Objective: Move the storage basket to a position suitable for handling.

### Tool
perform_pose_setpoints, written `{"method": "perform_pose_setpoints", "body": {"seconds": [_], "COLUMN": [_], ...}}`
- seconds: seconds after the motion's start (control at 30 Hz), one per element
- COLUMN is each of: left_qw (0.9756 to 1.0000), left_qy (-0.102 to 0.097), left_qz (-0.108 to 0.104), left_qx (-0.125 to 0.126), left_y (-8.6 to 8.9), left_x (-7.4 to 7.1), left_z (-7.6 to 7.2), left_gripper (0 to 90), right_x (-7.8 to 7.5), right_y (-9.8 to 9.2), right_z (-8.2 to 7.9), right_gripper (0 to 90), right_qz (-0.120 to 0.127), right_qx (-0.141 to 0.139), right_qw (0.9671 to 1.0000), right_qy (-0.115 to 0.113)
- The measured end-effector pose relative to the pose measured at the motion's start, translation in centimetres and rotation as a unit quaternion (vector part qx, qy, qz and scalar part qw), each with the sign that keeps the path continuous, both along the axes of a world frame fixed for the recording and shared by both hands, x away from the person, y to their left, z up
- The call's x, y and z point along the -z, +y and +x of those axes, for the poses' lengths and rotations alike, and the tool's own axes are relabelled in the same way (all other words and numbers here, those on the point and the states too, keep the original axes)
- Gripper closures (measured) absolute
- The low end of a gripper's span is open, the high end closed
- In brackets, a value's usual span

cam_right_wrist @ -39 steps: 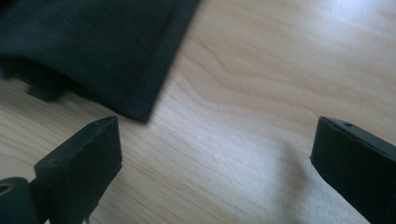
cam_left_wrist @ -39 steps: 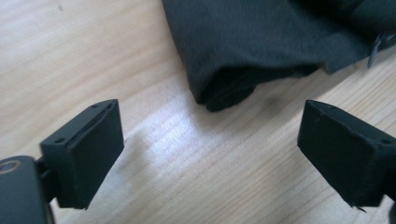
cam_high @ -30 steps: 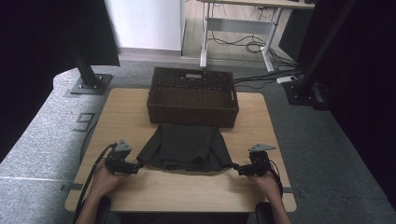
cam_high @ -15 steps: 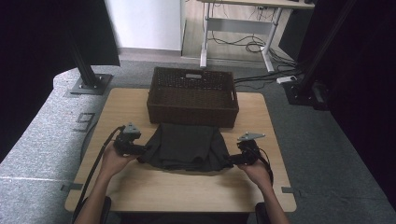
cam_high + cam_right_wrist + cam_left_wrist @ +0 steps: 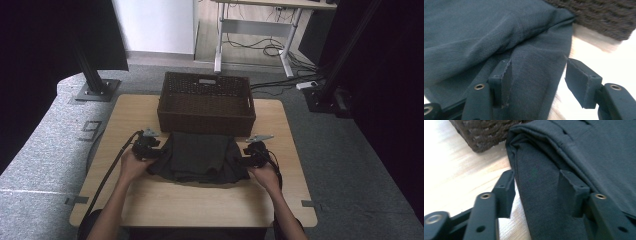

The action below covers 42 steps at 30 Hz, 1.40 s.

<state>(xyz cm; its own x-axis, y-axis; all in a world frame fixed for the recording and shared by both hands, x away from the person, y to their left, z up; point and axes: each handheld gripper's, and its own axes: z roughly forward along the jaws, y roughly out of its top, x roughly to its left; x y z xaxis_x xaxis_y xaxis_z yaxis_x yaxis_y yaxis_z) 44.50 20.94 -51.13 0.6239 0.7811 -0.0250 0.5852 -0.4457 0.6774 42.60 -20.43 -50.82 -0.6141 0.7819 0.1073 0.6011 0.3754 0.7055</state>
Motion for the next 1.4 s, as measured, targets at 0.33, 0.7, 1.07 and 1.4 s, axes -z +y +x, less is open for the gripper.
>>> {"method": "perform_pose_setpoints", "body": {"seconds": [0.33, 0.7, 1.07, 1.4], "left_qw": [0.9995, 0.9997, 0.9983, 0.9958], "left_qy": [0.011, 0.012, 0.023, 0.029], "left_qz": [0.028, 0.013, 0.032, 0.048], "left_qx": [0.008, 0.014, 0.043, 0.072], "left_y": [-0.8, -0.6, -1.3, -1.5], "left_x": [2.1, 2.4, 2.0, 1.8], "left_z": [0.2, -1.9, -5.9, -10.4], "left_gripper": [58.7, 62.8, 62.0, 60.7], "right_x": [2.3, 2.6, 2.5, 2.6], "right_y": [1.7, 1.5, 0.7, 0.0], "right_z": [0.9, -0.2, -3.8, -7.8], "right_gripper": [59.7, 67.2, 65.3, 62.5], "right_qz": [-0.028, -0.023, -0.032, -0.034], "right_qx": [-0.021, -0.029, -0.054, -0.078], "right_qw": [0.9989, 0.9986, 0.9974, 0.9957], "right_qy": [0.030, 0.037, 0.036, 0.035]}}
